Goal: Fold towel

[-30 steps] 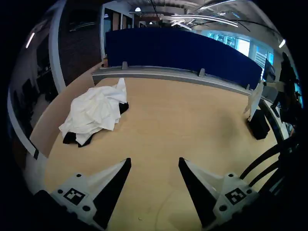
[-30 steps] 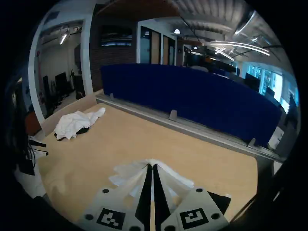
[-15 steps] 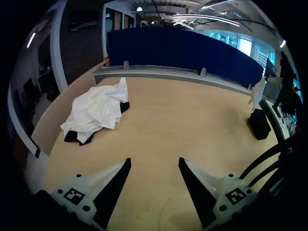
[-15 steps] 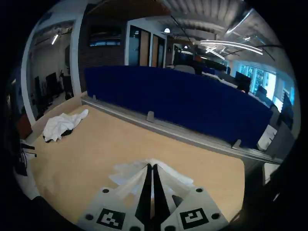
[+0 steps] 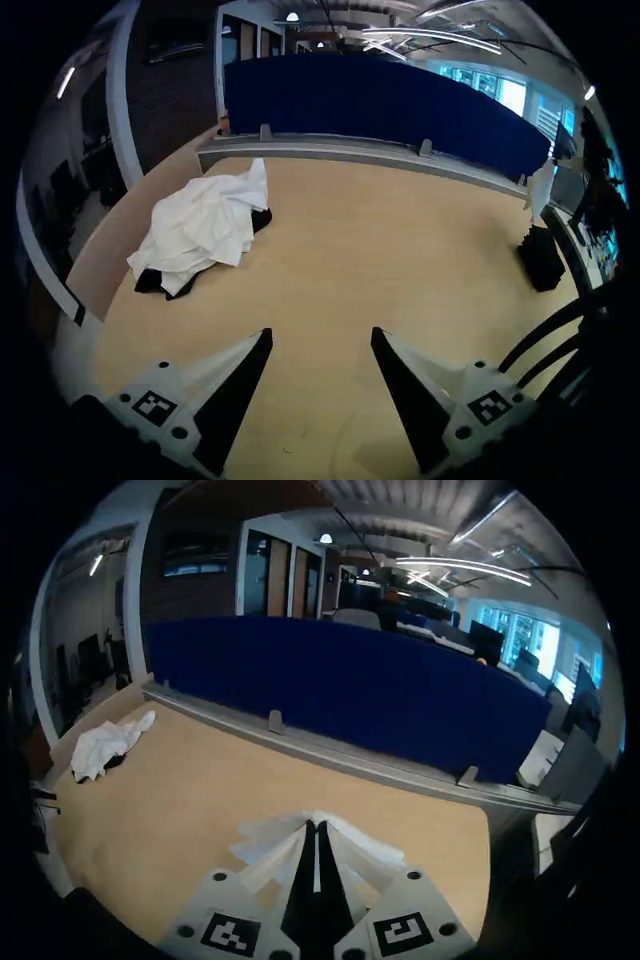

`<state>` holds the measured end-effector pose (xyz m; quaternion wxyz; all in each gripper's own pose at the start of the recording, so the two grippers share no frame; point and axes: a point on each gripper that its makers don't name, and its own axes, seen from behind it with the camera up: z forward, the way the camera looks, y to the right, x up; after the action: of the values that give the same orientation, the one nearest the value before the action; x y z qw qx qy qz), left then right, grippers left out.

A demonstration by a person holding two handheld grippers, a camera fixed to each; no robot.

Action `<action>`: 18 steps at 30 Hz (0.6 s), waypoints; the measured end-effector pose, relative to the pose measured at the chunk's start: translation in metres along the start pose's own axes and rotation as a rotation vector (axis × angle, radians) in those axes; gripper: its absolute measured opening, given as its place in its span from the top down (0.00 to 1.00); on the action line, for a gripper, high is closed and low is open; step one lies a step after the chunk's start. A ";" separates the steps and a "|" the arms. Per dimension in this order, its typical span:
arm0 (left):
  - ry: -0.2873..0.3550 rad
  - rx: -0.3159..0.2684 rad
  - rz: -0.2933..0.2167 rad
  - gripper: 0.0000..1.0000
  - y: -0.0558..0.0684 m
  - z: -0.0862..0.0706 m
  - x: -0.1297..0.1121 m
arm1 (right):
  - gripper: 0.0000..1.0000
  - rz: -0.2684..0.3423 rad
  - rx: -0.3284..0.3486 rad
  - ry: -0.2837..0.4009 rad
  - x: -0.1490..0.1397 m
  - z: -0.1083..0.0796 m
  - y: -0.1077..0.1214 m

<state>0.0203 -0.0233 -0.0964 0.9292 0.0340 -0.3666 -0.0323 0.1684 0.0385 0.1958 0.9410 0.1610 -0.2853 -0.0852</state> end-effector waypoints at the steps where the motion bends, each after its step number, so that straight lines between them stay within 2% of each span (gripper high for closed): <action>1: 0.000 0.000 0.002 0.09 0.001 0.000 0.001 | 0.98 0.001 -0.001 -0.002 -0.001 0.001 0.001; 18: 0.002 -0.010 0.022 0.09 0.010 0.002 0.006 | 0.98 0.010 -0.014 -0.030 -0.018 0.005 0.012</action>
<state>0.0234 -0.0140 -0.0903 0.9300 0.0254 -0.3660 -0.0239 0.1517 0.0530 0.1952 0.9381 0.1518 -0.2996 -0.0848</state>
